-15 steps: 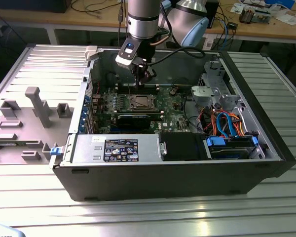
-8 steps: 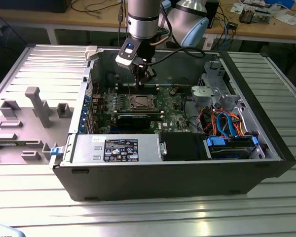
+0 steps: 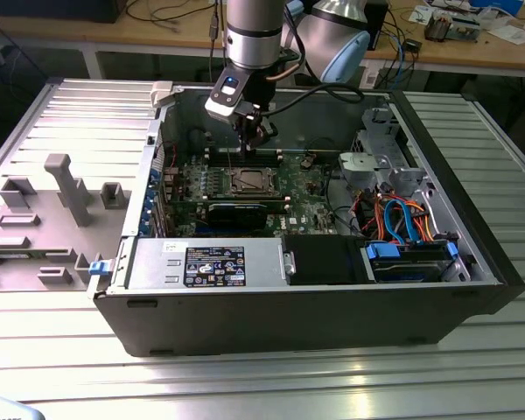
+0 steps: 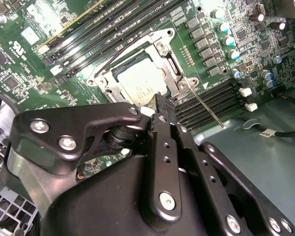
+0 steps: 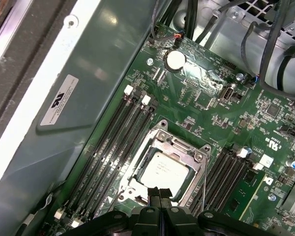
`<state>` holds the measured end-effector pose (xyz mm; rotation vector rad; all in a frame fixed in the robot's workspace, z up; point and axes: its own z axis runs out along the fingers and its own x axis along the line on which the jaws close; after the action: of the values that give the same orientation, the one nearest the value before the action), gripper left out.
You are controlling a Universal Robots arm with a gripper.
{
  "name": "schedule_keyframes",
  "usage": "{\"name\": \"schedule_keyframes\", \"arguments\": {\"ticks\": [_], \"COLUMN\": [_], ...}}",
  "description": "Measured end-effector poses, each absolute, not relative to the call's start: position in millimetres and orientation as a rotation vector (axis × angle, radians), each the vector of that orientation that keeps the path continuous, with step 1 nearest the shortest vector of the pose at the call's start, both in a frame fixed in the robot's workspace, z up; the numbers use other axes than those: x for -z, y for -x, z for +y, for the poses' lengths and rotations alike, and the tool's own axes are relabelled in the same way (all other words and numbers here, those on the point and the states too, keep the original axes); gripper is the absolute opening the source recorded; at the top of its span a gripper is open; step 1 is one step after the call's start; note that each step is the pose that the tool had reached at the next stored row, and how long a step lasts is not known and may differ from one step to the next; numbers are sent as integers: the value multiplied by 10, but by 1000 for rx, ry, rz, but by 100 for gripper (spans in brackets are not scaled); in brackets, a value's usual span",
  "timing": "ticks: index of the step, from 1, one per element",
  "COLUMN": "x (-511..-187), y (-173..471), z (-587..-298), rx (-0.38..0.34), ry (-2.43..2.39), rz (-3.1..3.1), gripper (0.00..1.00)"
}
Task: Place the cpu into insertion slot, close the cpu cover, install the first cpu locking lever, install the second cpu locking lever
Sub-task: 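Install the first cpu locking lever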
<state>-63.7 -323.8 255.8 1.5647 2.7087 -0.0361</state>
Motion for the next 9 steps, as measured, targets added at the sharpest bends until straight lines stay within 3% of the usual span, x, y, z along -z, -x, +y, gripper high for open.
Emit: {"name": "schedule_keyframes", "arguments": {"ticks": [9], "x": [-2558], "y": [637], "z": [-3240], "rx": [32], "ry": [-1562], "rz": [2712], "gripper": [11]}}
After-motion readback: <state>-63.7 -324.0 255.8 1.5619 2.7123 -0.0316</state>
